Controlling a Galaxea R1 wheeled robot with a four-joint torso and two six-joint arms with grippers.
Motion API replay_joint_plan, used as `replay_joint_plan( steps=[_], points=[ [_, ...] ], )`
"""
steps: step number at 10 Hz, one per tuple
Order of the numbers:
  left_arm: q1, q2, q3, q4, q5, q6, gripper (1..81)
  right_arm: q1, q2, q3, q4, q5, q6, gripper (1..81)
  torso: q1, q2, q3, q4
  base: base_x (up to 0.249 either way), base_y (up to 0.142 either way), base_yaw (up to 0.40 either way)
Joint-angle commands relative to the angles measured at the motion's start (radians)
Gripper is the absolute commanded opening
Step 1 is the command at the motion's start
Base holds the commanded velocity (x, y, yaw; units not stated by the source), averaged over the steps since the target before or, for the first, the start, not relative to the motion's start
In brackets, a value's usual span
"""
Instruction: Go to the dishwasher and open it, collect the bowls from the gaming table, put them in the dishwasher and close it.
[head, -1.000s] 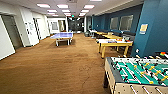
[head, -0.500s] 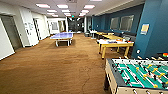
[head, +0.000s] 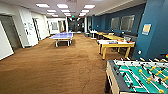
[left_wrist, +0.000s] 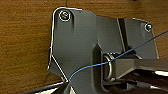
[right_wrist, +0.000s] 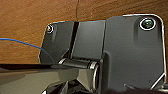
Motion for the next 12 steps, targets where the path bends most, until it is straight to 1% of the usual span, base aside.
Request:
replay_joint_plan(
  steps=[1, 12],
  points=[
    [-0.039, -0.011, -0.001, -0.004, 0.052, 0.001, 81.1, 0.049, 0.001, 0.009, -0.014, -0.038, -0.002, 81.1, 0.000, 0.000, 0.000, 0.000, 0.132, 0.000, 0.000],
    [-0.039, -0.007, -0.001, -0.003, 0.052, 0.002, 81.1, 0.049, 0.001, -0.004, -0.014, -0.038, -0.002, 81.1, 0.000, 0.000, 0.000, 0.000, 0.134, 0.000, 0.000]
  ],
)
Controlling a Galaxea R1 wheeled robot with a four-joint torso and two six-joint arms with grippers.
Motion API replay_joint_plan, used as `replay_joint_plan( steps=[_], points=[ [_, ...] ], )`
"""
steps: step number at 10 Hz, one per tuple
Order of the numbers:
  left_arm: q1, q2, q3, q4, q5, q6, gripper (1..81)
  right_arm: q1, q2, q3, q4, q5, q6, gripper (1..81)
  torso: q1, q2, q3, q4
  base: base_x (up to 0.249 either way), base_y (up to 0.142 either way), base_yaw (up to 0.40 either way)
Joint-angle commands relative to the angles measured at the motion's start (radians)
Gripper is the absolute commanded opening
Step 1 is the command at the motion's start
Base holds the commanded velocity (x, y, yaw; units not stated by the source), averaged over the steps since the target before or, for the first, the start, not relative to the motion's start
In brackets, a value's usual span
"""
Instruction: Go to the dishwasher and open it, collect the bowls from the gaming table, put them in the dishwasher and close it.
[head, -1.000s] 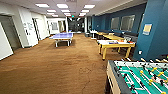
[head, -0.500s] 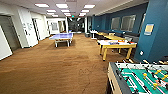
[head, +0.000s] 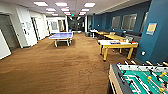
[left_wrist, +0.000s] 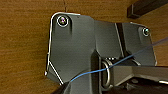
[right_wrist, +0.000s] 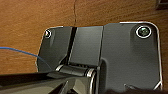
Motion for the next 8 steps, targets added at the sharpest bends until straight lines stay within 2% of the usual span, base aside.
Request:
replay_joint_plan(
  steps=[1, 8],
  points=[
    [-0.019, -0.012, 0.000, -0.004, 0.063, 0.001, 81.1, 0.026, 0.002, 0.007, -0.014, -0.049, -0.002, 81.1, 0.000, 0.000, 0.000, 0.000, 0.141, 0.000, 0.000],
    [-0.019, -0.012, 0.002, -0.004, 0.063, 0.001, 81.1, 0.026, 0.004, 0.007, -0.014, -0.049, -0.002, 81.1, -0.002, -0.001, 0.000, 0.000, 0.144, 0.000, 0.000]
  ],
)
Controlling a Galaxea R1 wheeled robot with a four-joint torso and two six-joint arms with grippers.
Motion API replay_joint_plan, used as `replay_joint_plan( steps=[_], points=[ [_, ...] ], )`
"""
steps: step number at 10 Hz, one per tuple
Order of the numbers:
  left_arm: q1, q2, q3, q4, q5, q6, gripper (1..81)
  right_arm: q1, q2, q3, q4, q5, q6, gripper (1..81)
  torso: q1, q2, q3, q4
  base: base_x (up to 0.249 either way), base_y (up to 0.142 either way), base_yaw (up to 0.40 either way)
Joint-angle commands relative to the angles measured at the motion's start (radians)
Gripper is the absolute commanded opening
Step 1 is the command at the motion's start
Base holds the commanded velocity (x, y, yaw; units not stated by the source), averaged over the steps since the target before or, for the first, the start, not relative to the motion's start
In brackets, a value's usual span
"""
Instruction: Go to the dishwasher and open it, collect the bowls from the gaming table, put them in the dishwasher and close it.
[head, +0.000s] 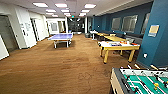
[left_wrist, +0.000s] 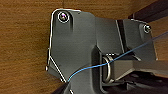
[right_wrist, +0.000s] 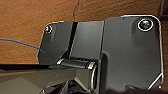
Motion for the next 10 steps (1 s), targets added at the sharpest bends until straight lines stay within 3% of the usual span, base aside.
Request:
replay_joint_plan(
  steps=[1, 10],
  points=[
    [-0.036, -0.012, 0.001, -0.004, 0.053, 0.000, 81.1, 0.047, 0.001, 0.007, -0.010, -0.037, -0.002, 81.1, 0.000, 0.000, 0.000, 0.000, 0.147, 0.000, 0.000],
    [-0.035, -0.012, 0.002, -0.004, 0.053, 0.000, 81.1, 0.047, 0.004, 0.007, -0.015, -0.037, -0.004, 81.1, -0.001, 0.000, 0.000, 0.000, 0.146, 0.000, 0.000]
  ],
)
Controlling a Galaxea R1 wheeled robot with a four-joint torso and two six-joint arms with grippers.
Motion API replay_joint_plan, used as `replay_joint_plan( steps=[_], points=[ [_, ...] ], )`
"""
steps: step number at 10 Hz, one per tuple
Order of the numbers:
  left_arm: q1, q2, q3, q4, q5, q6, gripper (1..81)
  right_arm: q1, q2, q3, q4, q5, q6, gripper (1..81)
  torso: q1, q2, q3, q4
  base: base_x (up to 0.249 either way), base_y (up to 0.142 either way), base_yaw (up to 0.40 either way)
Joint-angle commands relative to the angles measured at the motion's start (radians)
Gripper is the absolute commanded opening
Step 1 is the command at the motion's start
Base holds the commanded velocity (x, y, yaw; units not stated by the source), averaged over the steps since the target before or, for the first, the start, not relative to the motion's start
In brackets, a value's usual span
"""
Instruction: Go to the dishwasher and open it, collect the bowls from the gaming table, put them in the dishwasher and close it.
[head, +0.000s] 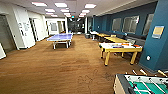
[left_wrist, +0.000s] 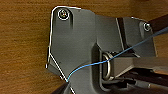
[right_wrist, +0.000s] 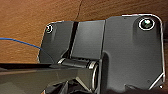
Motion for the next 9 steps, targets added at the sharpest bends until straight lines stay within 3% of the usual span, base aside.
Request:
replay_joint_plan(
  steps=[1, 9],
  points=[
    [-0.043, -0.012, 0.001, -0.005, 0.052, 0.001, 81.1, 0.049, 0.001, 0.007, -0.015, -0.039, -0.004, 81.1, 0.000, 0.000, 0.000, 0.000, 0.146, 0.000, 0.000],
    [-0.043, -0.010, 0.001, -0.004, 0.055, 0.001, 81.1, 0.050, 0.003, 0.007, -0.025, -0.039, -0.004, 81.1, 0.000, 0.000, 0.000, 0.000, 0.146, 0.000, 0.000]
  ],
)
